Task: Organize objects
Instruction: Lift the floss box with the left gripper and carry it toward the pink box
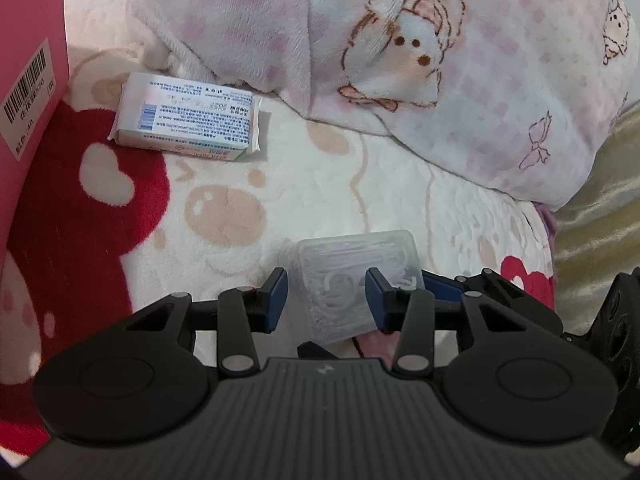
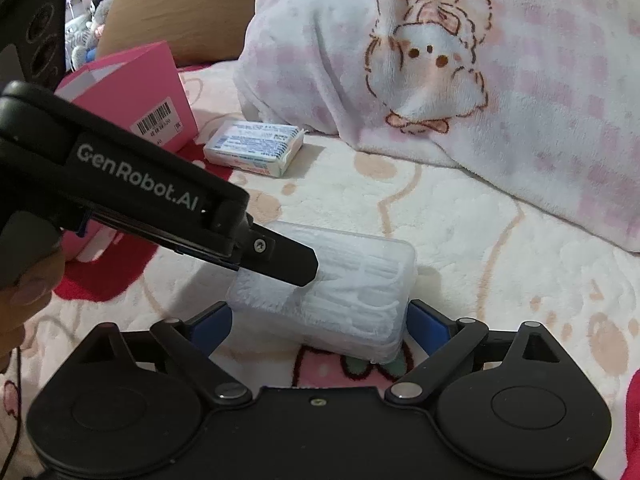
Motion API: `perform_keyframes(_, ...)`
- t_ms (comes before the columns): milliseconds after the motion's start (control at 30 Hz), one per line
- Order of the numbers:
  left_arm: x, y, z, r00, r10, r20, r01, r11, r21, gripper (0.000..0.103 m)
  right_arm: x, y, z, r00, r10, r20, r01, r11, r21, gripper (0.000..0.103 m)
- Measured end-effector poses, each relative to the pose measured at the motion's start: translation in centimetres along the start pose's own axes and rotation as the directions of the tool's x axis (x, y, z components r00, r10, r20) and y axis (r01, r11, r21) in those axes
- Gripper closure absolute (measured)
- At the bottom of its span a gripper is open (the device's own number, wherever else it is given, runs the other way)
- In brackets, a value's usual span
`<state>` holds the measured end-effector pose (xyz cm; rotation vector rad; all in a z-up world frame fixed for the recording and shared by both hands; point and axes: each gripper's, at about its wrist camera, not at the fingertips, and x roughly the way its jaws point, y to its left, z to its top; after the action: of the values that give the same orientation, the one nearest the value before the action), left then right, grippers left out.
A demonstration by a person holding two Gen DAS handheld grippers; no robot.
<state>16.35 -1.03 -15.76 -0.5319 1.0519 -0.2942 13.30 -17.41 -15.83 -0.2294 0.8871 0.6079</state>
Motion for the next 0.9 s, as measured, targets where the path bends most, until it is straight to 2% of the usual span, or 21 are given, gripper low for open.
perform_keyframes(167, 0.2, 0.2, 0.3, 0.999, -0.016, -0.036, 0.015, 0.999, -0.028, 0.06, -0.5, 0.6, -0.7, 0.998, -0.053, 0.027, 0.052, 0.998, 0.043, 0.009)
perform_keyframes(400, 0.3, -0.2, 0.0, 0.999, -0.004, -0.043, 0.004, 1.0, -0.019, 0.059, -0.2, 0.1, -0.7, 0.999, -0.035, 0.029, 0.033, 0.998, 0.044, 0.009)
perform_keyframes(633, 0.8, -0.7, -0.7, 1.0, -0.001, -0.006, 0.002, 1.0, 0.016, 0.053, 0.1, 0.1, -1.0, 0.998, -0.045, 0.047, 0.041, 0.996, 0.077, 0.009)
perform_keyframes(900, 0.8, -0.6, -0.8, 1.0, -0.005, 0.017, 0.005, 1.0, 0.013, 0.054, 0.4, 0.0, -1.1, 0.997, -0.048, 0.067, 0.041, 0.994, 0.097, 0.008)
